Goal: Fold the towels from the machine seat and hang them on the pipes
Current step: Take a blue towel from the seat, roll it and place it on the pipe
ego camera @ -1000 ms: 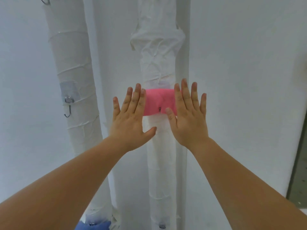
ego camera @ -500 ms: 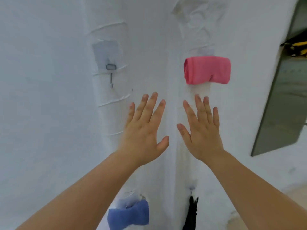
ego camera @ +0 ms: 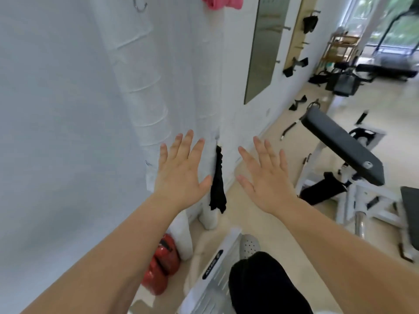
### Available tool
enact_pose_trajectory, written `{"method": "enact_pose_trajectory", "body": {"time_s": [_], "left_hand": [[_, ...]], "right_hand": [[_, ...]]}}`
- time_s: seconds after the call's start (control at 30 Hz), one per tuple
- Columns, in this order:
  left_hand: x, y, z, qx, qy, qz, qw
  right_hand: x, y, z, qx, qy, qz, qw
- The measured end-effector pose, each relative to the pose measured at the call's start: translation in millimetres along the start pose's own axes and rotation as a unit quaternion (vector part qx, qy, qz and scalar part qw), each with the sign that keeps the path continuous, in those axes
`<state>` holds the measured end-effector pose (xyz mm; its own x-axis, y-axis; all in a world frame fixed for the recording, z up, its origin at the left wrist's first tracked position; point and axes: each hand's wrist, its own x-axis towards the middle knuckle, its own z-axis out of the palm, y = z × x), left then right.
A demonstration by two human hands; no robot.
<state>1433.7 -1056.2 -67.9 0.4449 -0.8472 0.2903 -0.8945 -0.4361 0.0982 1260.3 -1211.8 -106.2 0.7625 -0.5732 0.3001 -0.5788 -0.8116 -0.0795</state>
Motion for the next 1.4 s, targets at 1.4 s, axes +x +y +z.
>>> {"method": "enact_pose_trajectory", "body": {"time_s": [1.4], "left_hand": [[-293.4, 532.0, 326.3, -0.197, -0.584, 0.198, 0.762]], "right_hand": [[-612.1, 339.7, 98.1, 0.015, -0.220, 0.319, 0.922]]}}
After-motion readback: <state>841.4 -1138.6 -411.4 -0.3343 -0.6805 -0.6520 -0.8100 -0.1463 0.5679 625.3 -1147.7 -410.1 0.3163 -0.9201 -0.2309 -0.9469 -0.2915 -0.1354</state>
